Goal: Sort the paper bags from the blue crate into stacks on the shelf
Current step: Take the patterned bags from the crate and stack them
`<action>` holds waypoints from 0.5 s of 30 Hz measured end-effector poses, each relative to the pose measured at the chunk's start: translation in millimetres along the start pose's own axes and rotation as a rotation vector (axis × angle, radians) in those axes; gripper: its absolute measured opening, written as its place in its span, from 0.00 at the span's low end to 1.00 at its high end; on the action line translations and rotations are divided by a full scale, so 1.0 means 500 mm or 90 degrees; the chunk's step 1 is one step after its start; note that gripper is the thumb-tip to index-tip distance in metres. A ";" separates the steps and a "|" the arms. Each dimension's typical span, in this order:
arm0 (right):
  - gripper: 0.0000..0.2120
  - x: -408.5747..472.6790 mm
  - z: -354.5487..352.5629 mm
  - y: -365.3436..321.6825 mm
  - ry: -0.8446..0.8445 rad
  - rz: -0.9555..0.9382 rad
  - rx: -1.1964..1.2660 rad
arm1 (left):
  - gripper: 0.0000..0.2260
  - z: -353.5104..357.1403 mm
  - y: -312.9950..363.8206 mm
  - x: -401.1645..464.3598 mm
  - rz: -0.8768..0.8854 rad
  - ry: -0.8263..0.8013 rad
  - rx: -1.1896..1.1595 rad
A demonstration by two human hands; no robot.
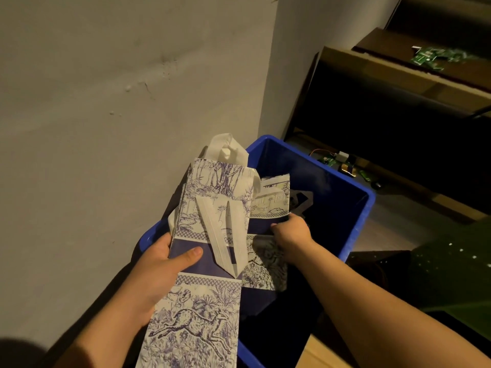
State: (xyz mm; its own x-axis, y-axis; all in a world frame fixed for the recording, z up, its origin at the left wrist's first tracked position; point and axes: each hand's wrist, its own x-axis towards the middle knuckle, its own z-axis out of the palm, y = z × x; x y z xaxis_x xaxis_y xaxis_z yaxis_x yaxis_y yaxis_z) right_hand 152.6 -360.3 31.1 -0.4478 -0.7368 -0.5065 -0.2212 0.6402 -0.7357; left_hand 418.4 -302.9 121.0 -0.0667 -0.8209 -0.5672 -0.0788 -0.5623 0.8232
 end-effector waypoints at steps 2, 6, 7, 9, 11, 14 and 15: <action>0.07 -0.012 -0.033 -0.009 0.004 -0.005 0.052 | 0.13 0.001 0.001 0.001 0.000 -0.001 0.002; 0.06 -0.043 -0.115 -0.013 -0.002 -0.011 0.117 | 0.12 0.008 0.005 0.004 -0.007 -0.005 0.003; 0.05 -0.053 -0.135 -0.012 -0.007 -0.015 0.131 | 0.12 0.009 0.006 0.004 -0.008 -0.005 0.005; 0.06 -0.072 -0.170 -0.009 -0.016 -0.023 0.169 | 0.11 0.011 0.007 0.005 -0.008 -0.005 0.009; 0.07 -0.099 -0.201 -0.012 -0.034 -0.022 0.233 | 0.11 0.011 0.007 0.005 -0.008 -0.008 0.014; 0.10 -0.141 -0.234 -0.021 -0.080 -0.016 0.361 | 0.12 0.011 0.006 0.008 -0.006 -0.015 0.035; 0.11 -0.153 -0.240 -0.024 -0.098 -0.018 0.408 | 0.13 0.012 0.008 0.008 -0.005 -0.016 0.043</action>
State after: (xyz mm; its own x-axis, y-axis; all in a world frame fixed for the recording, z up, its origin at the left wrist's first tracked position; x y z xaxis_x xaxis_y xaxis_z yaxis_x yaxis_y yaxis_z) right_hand 85.7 -285.5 132.8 -0.3095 -0.8043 -0.5072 0.3508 0.3992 -0.8471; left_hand 411.9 -307.6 121.9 -0.0914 -0.8129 -0.5752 -0.1470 -0.5603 0.8152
